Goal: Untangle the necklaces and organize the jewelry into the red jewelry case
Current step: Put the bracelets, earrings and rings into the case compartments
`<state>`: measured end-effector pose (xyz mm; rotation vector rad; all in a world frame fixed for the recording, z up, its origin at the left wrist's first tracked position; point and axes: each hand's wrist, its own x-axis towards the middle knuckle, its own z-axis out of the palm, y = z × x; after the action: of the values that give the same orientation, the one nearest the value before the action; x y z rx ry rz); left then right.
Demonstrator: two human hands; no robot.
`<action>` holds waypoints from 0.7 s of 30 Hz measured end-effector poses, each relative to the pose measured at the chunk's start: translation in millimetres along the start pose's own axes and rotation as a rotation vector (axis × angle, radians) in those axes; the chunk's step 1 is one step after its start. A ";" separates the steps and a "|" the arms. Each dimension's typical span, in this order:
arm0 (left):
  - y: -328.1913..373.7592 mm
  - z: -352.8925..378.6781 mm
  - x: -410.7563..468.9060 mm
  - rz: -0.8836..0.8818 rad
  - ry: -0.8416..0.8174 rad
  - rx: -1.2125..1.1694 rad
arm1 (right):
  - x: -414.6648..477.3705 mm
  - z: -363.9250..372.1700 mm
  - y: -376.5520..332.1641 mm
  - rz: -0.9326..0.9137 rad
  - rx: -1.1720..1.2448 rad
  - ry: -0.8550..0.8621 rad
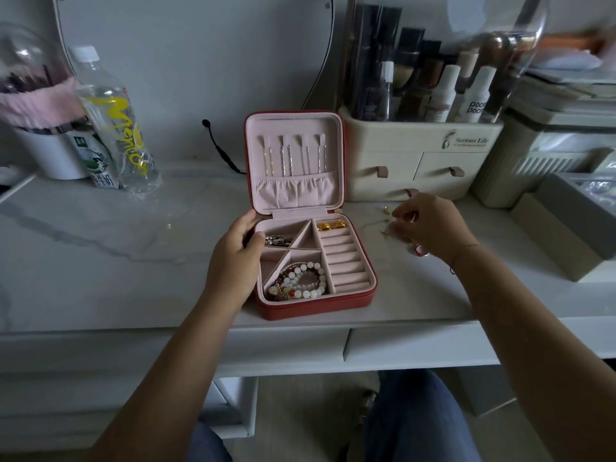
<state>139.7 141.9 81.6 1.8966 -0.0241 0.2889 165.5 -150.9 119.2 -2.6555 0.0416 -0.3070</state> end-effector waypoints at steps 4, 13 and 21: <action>-1.5 -0.2 0.0 -0.007 -0.005 0.002 | 2.0 1.9 -1.2 -0.041 -0.129 -0.014; 1.0 -0.7 -1.6 -0.021 -0.007 0.005 | -14.2 -12.3 -57.7 -0.399 0.137 -0.010; 2.1 -0.9 -1.6 -0.015 -0.009 0.000 | -22.7 12.0 -82.8 -0.561 -0.083 -0.128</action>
<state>137.6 141.8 83.5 1.8972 -0.0156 0.2698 144.1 -69.9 141.4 -2.7152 -0.7536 -0.3148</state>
